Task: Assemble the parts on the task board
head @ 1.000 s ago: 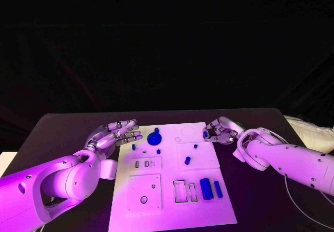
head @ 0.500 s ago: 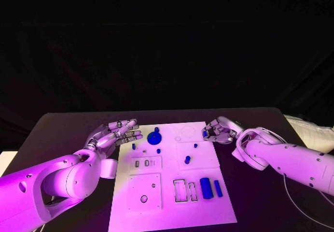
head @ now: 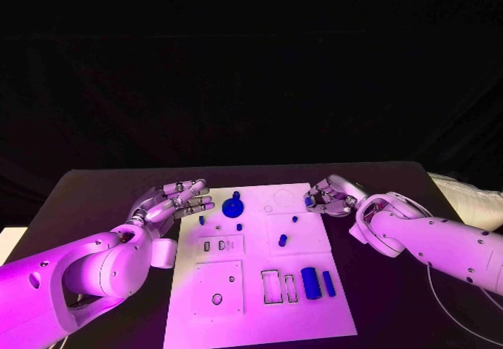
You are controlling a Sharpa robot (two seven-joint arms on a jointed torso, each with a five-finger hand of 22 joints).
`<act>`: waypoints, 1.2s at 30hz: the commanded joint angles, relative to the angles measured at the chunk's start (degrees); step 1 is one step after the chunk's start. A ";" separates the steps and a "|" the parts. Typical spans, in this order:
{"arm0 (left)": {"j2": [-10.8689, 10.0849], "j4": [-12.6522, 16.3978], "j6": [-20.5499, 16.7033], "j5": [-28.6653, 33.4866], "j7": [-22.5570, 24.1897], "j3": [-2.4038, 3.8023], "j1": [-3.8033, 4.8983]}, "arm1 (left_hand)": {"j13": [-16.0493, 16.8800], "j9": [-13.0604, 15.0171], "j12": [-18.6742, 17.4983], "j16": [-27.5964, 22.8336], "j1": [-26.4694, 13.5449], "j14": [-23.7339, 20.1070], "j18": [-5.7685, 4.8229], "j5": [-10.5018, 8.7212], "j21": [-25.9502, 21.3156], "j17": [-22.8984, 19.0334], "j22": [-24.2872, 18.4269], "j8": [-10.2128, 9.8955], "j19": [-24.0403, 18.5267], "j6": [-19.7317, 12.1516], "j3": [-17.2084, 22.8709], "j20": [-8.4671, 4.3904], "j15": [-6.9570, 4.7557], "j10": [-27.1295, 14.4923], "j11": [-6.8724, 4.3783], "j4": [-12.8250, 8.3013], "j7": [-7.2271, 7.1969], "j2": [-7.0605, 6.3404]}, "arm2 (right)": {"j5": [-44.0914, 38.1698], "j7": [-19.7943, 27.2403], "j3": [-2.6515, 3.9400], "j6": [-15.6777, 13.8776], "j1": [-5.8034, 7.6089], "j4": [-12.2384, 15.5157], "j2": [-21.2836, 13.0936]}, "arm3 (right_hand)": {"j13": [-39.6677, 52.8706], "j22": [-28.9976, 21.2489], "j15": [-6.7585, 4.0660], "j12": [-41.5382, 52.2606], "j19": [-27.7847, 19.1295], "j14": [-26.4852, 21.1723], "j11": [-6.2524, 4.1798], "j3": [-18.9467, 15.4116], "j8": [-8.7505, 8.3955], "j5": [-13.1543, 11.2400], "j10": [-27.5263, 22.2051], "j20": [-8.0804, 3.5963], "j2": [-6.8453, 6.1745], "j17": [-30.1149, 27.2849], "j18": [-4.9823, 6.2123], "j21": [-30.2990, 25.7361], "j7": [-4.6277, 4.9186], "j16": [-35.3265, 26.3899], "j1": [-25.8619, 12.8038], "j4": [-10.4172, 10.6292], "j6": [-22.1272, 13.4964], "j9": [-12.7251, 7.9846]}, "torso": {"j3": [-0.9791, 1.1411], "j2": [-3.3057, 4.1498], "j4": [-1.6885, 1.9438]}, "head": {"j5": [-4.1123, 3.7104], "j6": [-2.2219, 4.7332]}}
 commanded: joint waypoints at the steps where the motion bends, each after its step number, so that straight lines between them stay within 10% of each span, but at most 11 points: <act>1: 0.06 0.08 0.94 -0.28 0.20 0.04 0.01 | -0.03 -0.03 -0.10 -0.20 0.13 0.21 0.57 -0.27 -0.40 -0.07 -0.08 -0.22 0.39 0.03 0.09 0.18 0.21 -0.33 -0.12 -0.36 1.60 0.33 | 0.16 -0.55 0.28 -1.81 -0.03 1.20 0.24 | 0.13 10.50 -0.40 -0.35 2.68 4.34 -0.36 0.40 1.19 -0.05 0.10 -0.54 1.37 7.92 -0.53 0.16 -1.11 0.11 -0.12 0.29 1.89 1.01 | 0.01 -0.03 -0.06 | 0.12 0.02; 18: -0.27 -0.89 1.46 -0.28 -0.27 0.03 0.00 | -0.04 -0.04 -0.11 -0.25 0.30 0.23 0.57 -0.27 -0.49 -0.09 -0.10 -0.24 0.46 0.02 0.22 0.16 0.19 -0.33 -0.15 -0.76 1.53 0.40 | -1.82 -15.17 1.61 -2.07 1.71 14.21 4.29 | -0.42 9.38 -0.18 -1.48 1.87 4.22 -0.01 1.17 0.20 1.26 -0.35 -0.47 0.76 7.28 -0.25 -0.36 -0.69 -0.35 -2.73 0.34 0.61 0.85 | -0.31 -0.10 0.65 | 0.49 -0.62; 24: -0.48 -0.93 1.48 -0.06 -0.25 0.03 0.01 | -0.02 -0.02 -0.01 -0.08 0.20 0.68 0.63 -0.27 -0.49 -0.02 -0.05 -0.17 0.82 0.19 0.28 0.09 0.05 -0.14 -0.27 -1.12 1.41 0.49 | -8.40 -20.19 1.48 -0.71 0.43 18.31 6.36 | -0.40 9.37 -0.17 -1.47 1.88 4.21 -0.03 1.10 0.22 1.07 -0.32 -0.45 0.58 7.20 -0.25 -0.37 -0.73 -0.41 -3.21 0.41 0.72 0.89 | -0.53 -0.14 0.58 | 0.84 -1.02; 36: -0.41 -0.86 2.06 0.02 -0.58 0.03 0.03 | -0.01 -0.01 0.01 -0.04 0.17 0.79 0.64 -0.27 -0.49 -0.01 -0.04 -0.15 0.93 0.23 0.30 0.06 0.01 -0.09 -0.30 -1.22 1.37 0.52 | -17.56 -24.09 0.78 0.03 -3.69 19.59 11.19 | -0.41 9.28 -0.17 -1.53 1.82 4.16 0.00 1.07 -0.04 0.79 -0.31 -0.45 0.22 6.94 -0.22 -0.42 -0.67 -0.59 -4.01 0.53 0.45 0.83 | -0.21 0.02 0.48 | 1.46 -1.49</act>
